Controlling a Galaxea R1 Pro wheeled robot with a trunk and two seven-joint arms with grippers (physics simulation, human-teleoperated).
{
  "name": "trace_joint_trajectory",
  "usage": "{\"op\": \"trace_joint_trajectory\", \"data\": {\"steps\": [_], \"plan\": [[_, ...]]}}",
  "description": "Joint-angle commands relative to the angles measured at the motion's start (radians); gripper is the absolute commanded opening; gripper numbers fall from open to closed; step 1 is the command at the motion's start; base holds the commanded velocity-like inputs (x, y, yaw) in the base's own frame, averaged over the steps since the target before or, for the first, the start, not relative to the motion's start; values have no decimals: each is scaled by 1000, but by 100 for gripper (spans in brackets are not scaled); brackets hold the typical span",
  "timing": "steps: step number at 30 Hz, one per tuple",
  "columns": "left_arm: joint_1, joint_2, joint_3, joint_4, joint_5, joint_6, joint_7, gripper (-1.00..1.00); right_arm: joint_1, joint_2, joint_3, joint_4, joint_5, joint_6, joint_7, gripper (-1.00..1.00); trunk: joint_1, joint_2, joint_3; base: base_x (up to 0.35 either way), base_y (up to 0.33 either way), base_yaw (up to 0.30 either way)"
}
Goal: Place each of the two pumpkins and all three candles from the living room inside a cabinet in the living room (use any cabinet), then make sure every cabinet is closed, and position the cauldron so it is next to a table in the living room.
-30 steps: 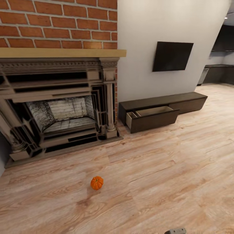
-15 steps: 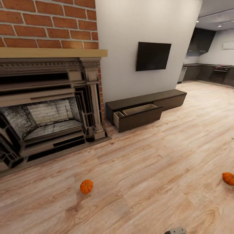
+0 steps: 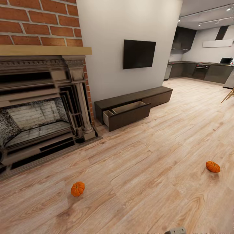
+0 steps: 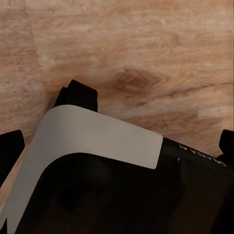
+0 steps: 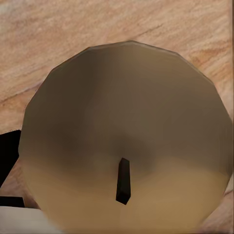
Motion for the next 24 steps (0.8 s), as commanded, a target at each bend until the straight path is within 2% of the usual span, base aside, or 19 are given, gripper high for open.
{"op": "trace_joint_trajectory", "data": {"steps": [1,8,24], "plan": [[0,0,0,0,0,0,0,100,0,0,0,0,-1,0,-1,-100,0,0,-1,0,0,-208],[0,0,0,0,0,1,0,100,0,1,0,0,-1,0,0,-100,0,0,-9,71,0,-208],[0,-1,-1,0,-2,1,0,100,0,1,0,0,-1,-2,3,-100,0,0,-25,321,0,-220]]}}
